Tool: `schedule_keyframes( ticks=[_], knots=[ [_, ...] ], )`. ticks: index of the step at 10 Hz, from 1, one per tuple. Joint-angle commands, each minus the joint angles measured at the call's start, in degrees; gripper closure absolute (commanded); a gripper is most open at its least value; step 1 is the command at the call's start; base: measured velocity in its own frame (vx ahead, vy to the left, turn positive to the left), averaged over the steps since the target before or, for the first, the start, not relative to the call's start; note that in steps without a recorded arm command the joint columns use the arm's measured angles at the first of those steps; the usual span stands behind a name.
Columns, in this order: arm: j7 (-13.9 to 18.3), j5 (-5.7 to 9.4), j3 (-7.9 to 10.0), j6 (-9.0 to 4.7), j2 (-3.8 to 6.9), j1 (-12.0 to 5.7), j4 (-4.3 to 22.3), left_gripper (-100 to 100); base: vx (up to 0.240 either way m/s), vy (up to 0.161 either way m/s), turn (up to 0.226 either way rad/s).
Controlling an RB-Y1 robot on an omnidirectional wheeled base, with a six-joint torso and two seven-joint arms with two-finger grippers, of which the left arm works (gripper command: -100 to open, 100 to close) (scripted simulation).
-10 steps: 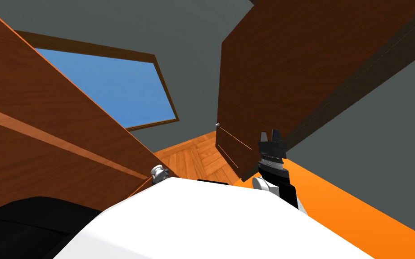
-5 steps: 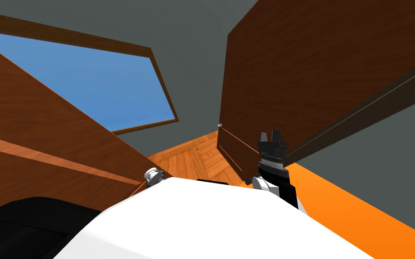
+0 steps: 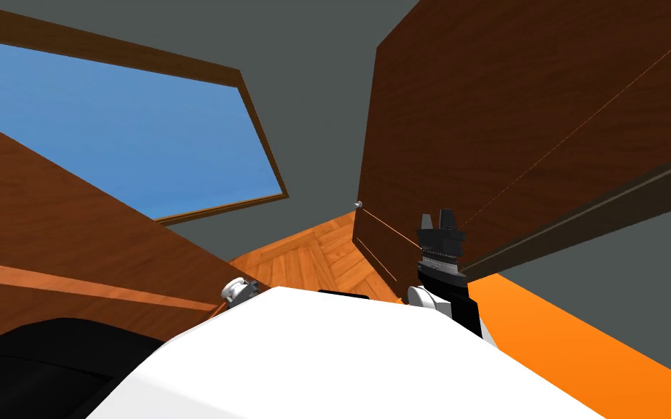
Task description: Push the door open
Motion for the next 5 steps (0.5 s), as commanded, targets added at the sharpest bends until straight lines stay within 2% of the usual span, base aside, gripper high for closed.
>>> schedule_keyframes(
  ticks=[1, 5],
  knots=[
    [0.27, 0.48, 1.97, -1.09, 0.43, -0.34, 1.01, 100, 0.118, 0.096, -0.015],
    [0.01, 1.66, 5.35, -1.57, -0.22, -0.23, 1.18, 100, 0.087, 0.110, -0.020]
  ],
)
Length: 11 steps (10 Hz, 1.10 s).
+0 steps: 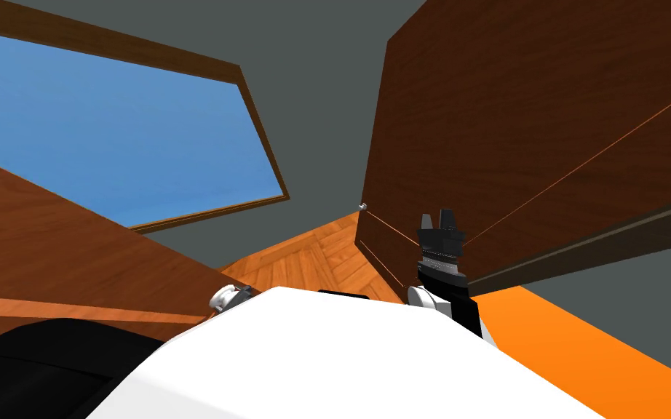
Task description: Push the door open
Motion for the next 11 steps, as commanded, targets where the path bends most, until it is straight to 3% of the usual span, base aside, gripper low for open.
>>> schedule_keyframes(
  ticks=[1, 10, 11],
  knots=[
    [0.44, 0.42, 1.81, -0.88, 0.28, 0.19, 0.51, 100, 0.089, 0.100, -0.031],
    [-0.17, 3.21, 9.83, -2.01, -2.88, 0.45, 0.92, 100, 0.095, 0.127, -0.017],
    [-0.15, 2.89, 9.13, -2.16, -2.92, 0.18, 1.25, 100, 0.044, 0.053, 0.014]
  ],
)
